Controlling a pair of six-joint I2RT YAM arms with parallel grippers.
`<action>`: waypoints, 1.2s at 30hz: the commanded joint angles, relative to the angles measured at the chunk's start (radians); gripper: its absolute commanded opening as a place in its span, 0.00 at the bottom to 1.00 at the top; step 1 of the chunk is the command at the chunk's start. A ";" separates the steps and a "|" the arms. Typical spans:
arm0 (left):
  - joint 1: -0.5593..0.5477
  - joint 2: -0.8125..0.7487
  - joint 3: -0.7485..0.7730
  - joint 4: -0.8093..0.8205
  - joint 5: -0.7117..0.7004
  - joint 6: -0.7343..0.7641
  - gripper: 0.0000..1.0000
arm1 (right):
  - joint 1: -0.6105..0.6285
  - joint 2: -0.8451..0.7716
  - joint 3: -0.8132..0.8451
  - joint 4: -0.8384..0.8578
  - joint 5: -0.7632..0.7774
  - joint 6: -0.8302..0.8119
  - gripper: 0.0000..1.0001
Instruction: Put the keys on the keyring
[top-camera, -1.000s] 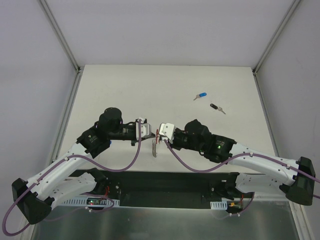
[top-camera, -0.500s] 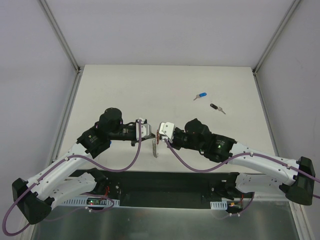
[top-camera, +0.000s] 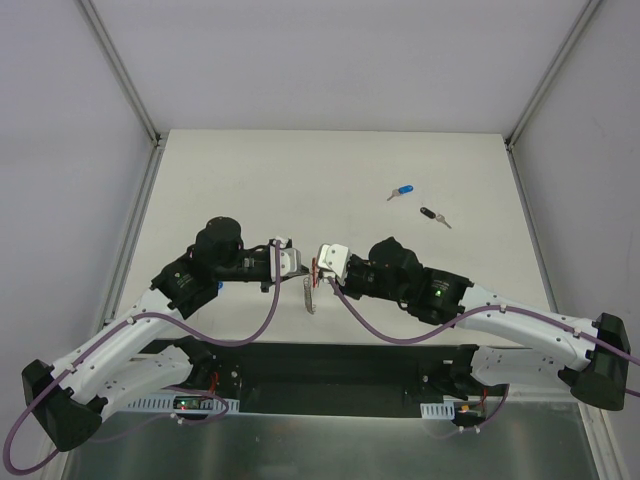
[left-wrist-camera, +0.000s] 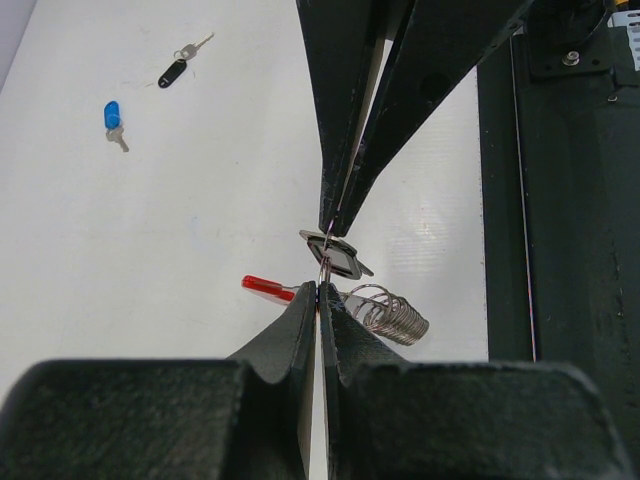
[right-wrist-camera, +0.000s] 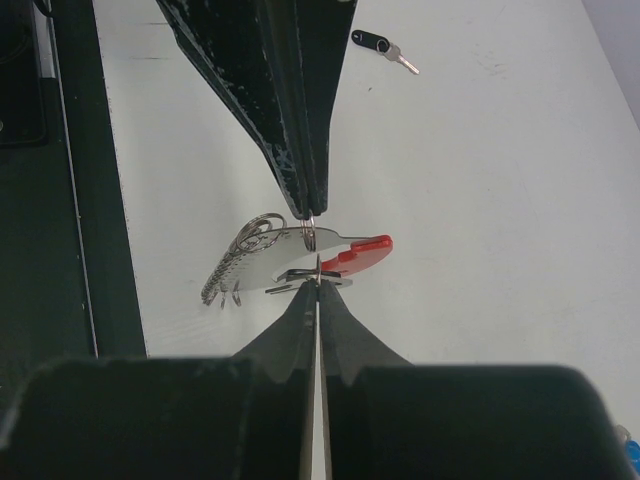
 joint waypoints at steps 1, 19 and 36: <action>-0.008 -0.017 -0.001 0.046 0.010 0.021 0.00 | 0.002 -0.008 0.038 0.024 -0.014 0.014 0.01; -0.008 -0.012 0.003 0.046 0.028 0.018 0.00 | 0.002 0.013 0.052 0.032 -0.025 0.016 0.02; -0.008 0.005 0.004 0.046 0.074 0.015 0.00 | 0.002 0.021 0.066 0.041 -0.034 0.014 0.01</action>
